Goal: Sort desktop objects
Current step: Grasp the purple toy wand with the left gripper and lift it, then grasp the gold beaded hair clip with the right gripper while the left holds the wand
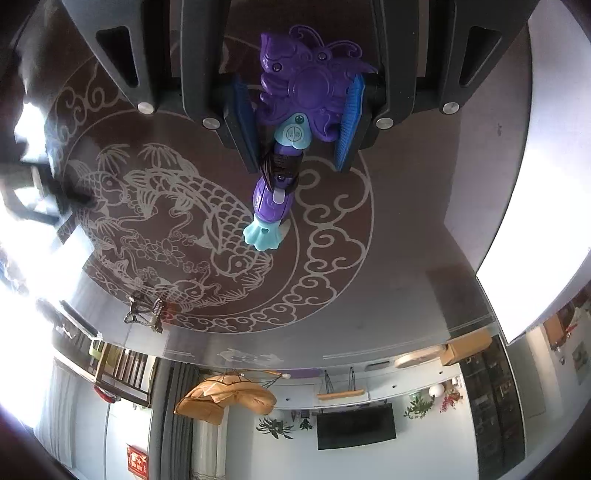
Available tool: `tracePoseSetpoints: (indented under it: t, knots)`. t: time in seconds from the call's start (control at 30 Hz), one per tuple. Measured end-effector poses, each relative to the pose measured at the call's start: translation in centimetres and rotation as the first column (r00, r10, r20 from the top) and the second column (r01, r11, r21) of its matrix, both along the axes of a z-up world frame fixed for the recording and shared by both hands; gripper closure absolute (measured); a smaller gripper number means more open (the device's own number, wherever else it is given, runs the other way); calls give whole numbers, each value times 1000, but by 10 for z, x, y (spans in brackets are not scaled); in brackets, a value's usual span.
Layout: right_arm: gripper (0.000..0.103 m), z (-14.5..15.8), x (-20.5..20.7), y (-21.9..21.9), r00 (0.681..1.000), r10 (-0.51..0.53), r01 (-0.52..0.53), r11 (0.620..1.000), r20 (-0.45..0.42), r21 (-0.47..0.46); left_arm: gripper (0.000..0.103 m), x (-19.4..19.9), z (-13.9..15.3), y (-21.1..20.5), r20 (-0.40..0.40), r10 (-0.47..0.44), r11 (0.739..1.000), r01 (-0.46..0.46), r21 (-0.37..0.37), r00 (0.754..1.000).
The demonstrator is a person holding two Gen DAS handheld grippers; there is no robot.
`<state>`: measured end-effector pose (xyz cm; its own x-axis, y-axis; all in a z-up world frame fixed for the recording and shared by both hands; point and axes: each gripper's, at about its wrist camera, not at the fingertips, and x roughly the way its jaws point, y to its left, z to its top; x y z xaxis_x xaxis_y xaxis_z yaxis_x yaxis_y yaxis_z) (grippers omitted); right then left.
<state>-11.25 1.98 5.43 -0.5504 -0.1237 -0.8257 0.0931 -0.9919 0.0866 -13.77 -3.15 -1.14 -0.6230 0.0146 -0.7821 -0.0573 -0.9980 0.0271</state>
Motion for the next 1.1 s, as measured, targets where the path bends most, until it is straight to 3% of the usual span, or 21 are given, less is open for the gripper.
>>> tracePoseSetpoints:
  t: [0.07,0.17,0.3,0.43,0.53,0.57,0.7,0.8,0.93,1.1]
  knots:
    - [0,3,-40,2,997,-82,82,993,3,-83,61,-1,0,0,-1,-2,1000,2,2,1000]
    - [0,5,-88,1,979,-204,204,970,10,-132,61,0,-1,0,-3,-5,1000,5,-1,1000]
    - [0,4,-138,-12,968,-249,250,968,31,-21,61,-4,1,1,-2,-6,1000,6,5,1000]
    - [1,2,-159,-19,969,-244,243,969,26,43,61,-4,1,2,-2,-6,1000,6,7,1000]
    - [33,6,-158,-24,978,-206,207,974,-24,94,61,-5,2,3,-2,-5,1000,5,8,1000]
    - [44,8,-156,-22,980,-195,198,976,-38,92,61,-4,2,3,-3,-6,1000,6,8,1000]
    - [45,8,-139,-19,990,-137,140,988,-47,65,61,-4,2,3,-3,-7,1000,7,8,1000]
    - [45,4,-103,-18,996,-64,67,996,-55,57,61,-4,2,3,-3,-9,1000,9,9,1000]
    - [45,2,-24,-31,992,92,-83,990,-81,112,62,-2,2,2,-3,-11,1000,11,12,1000]
    - [45,-1,74,-32,982,169,-159,982,-90,103,62,20,3,3,0,-4,1000,4,22,1000]
